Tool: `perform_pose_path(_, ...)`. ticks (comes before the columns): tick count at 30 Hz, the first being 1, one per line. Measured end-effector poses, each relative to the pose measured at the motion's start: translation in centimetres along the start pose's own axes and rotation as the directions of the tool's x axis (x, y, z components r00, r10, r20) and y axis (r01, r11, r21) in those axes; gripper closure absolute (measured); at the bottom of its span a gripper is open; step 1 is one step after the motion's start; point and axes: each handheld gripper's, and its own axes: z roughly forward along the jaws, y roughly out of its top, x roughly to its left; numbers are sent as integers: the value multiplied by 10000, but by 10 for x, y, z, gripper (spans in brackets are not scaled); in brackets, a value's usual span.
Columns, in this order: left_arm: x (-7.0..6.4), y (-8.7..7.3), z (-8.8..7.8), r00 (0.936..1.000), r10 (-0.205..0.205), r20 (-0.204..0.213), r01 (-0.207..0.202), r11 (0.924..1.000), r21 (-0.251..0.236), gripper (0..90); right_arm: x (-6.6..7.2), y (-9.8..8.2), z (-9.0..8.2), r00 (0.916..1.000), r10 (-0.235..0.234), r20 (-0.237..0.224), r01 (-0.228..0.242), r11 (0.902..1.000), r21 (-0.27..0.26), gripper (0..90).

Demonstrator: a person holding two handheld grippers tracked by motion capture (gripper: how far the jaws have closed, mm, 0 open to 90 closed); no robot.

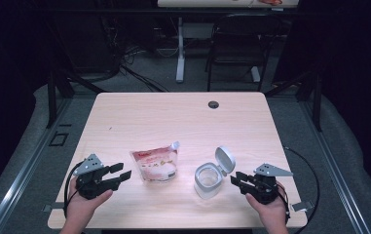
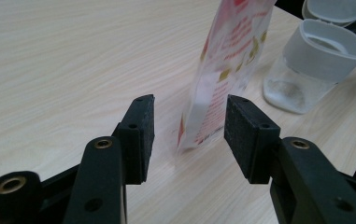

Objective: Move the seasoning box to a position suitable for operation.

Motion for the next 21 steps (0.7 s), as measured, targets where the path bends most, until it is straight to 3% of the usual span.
perform_pose_path(13,-14,42,8,9978,645,177,-638,9974,-338,584,-1,0,-2,10000,-8,-28,8,9999,-130,628)
perform_pose_path(21,-16,57,11,9962,804,342,-800,9967,-126,633,-2,0,-5,10000,-9,-94,6,9995,-331,639)
